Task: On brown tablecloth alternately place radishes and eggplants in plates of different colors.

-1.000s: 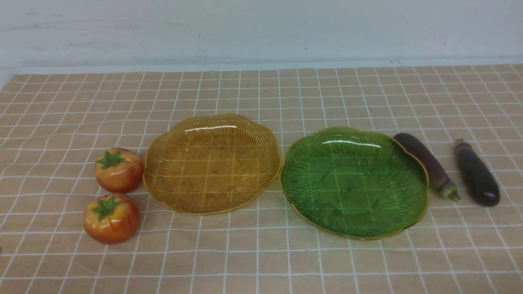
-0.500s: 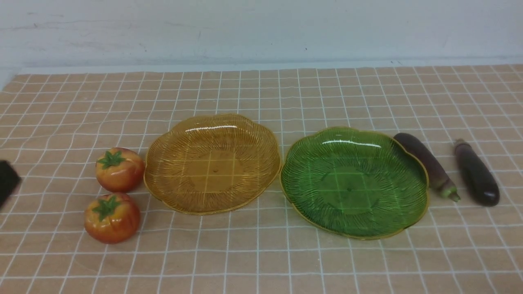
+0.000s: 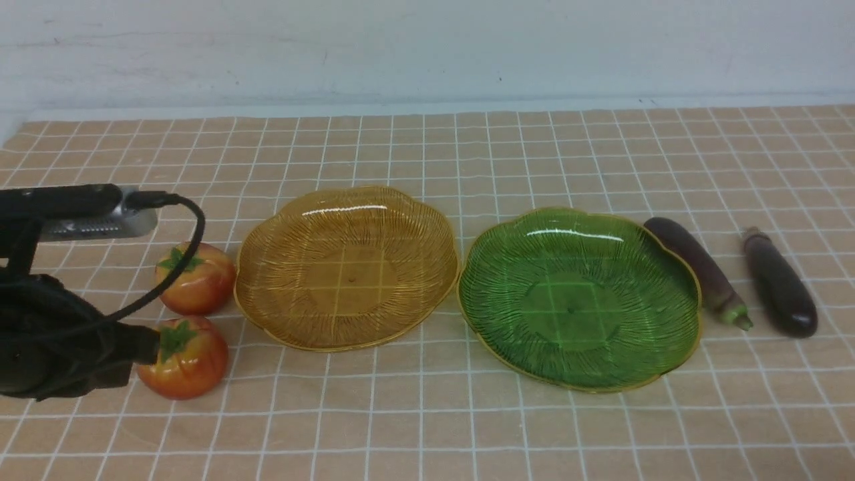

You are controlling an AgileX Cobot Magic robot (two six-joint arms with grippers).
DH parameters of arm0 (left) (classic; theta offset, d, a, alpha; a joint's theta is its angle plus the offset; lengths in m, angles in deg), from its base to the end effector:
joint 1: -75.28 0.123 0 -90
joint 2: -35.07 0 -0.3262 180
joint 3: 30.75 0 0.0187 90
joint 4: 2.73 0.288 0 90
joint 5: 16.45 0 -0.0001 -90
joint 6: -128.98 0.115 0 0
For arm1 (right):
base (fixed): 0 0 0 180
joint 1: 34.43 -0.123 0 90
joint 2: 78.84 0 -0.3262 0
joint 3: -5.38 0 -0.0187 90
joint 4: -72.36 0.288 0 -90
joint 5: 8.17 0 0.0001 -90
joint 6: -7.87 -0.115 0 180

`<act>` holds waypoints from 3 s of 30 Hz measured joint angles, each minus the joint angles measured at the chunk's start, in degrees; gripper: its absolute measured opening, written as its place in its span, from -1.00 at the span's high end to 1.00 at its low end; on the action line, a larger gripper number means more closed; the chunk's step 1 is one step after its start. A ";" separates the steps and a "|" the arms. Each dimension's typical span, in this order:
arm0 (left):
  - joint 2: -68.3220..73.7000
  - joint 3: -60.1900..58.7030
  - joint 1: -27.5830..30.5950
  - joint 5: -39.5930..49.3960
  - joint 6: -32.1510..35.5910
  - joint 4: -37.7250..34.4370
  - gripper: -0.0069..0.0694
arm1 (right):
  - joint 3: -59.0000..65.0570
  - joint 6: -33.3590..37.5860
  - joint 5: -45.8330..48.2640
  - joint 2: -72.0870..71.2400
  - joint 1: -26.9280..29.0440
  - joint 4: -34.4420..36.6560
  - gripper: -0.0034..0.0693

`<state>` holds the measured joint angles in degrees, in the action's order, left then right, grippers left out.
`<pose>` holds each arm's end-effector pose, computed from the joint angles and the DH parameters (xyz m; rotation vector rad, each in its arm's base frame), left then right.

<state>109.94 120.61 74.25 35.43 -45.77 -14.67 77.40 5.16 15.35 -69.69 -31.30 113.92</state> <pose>0.2471 -0.0232 0.2861 0.0222 2.6971 -0.2378 0.0707 0.0267 0.2197 0.4890 1.7131 0.7240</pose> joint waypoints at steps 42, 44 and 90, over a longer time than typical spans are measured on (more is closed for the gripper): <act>32.27 16.24 0.00 -7.51 3.36 8.54 -0.98 | -36.02 26.67 43.68 43.39 0.00 -1.07 0.95; 32.76 16.37 0.00 -7.51 3.36 8.05 -0.98 | -36.02 26.67 43.68 43.39 0.00 -1.07 0.95; 29.39 25.32 0.86 17.04 2.30 7.67 0.28 | -36.02 28.29 44.39 43.39 0.00 -0.94 0.95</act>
<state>139.34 145.93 75.11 52.46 -43.47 -7.00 41.38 33.44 59.74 -26.30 -31.30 112.98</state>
